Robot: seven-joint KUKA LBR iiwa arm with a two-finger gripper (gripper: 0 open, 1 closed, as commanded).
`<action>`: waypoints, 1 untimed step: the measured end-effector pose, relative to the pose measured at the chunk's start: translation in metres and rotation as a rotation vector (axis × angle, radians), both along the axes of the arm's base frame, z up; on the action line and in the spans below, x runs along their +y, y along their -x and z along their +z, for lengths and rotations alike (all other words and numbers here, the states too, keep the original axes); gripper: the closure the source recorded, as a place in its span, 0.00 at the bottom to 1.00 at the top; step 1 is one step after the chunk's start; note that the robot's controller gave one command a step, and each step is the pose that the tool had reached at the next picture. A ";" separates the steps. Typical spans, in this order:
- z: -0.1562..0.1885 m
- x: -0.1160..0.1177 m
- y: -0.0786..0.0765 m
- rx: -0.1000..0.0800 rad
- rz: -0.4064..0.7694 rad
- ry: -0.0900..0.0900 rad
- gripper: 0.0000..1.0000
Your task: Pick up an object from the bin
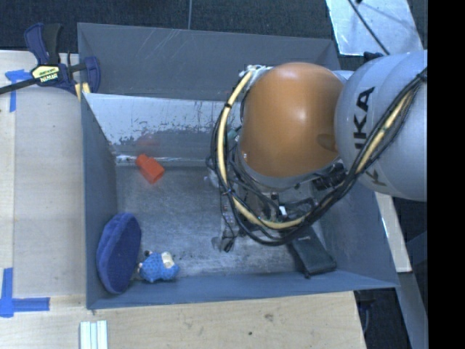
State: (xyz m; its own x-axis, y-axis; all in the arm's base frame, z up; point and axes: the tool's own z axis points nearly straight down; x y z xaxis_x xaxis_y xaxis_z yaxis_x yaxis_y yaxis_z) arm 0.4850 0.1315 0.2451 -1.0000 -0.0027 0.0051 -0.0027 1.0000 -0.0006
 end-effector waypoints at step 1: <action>-0.110 0.046 -0.007 -0.001 0.220 -0.001 0.00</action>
Offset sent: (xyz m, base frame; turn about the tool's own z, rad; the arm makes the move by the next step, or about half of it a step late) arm 0.0075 0.0452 -0.1068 -0.2176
